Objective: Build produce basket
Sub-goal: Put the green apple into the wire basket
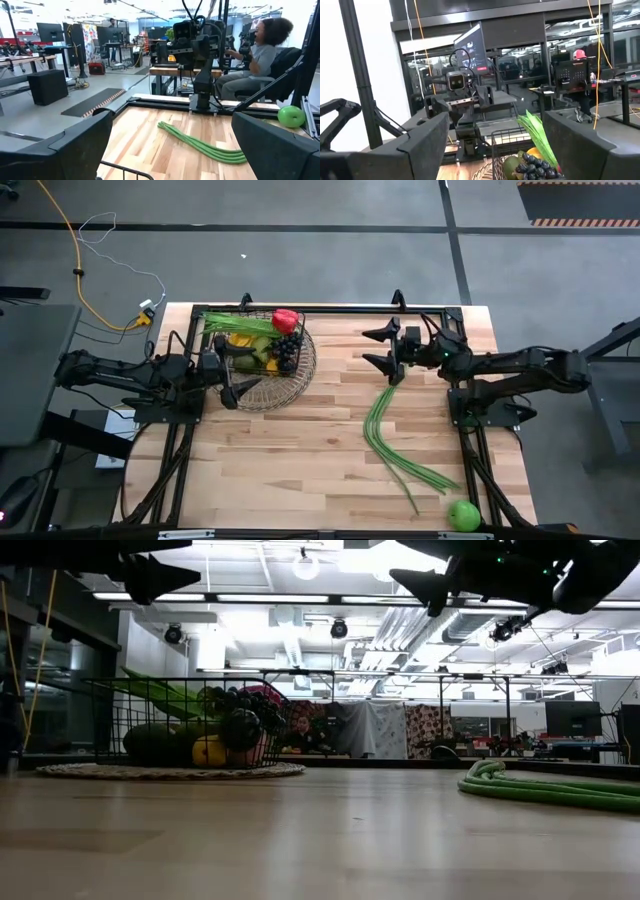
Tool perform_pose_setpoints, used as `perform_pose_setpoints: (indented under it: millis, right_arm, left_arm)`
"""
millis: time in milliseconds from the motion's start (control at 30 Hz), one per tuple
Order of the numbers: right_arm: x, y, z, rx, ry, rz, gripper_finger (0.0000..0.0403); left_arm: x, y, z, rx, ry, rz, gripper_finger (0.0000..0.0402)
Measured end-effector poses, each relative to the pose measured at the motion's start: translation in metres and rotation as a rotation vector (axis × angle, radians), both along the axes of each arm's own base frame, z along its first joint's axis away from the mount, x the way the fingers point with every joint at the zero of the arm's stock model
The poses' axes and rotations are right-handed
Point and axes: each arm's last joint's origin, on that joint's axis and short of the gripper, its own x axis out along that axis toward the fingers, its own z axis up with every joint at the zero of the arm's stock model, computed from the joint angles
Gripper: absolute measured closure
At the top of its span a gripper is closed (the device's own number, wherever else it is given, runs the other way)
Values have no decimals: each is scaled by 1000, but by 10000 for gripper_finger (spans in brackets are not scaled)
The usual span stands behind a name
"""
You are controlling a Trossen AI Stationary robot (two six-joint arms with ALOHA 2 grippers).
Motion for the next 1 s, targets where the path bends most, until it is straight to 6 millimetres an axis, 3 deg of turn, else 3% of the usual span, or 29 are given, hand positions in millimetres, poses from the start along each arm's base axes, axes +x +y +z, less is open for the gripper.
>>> perform_pose_setpoints:
  millis: [1000]
  right_arm:
    - [3, -1, -12, 43, 120, -55, 91]
  left_arm:
    - [0, -1, 1, 2, -14, -23, 2]
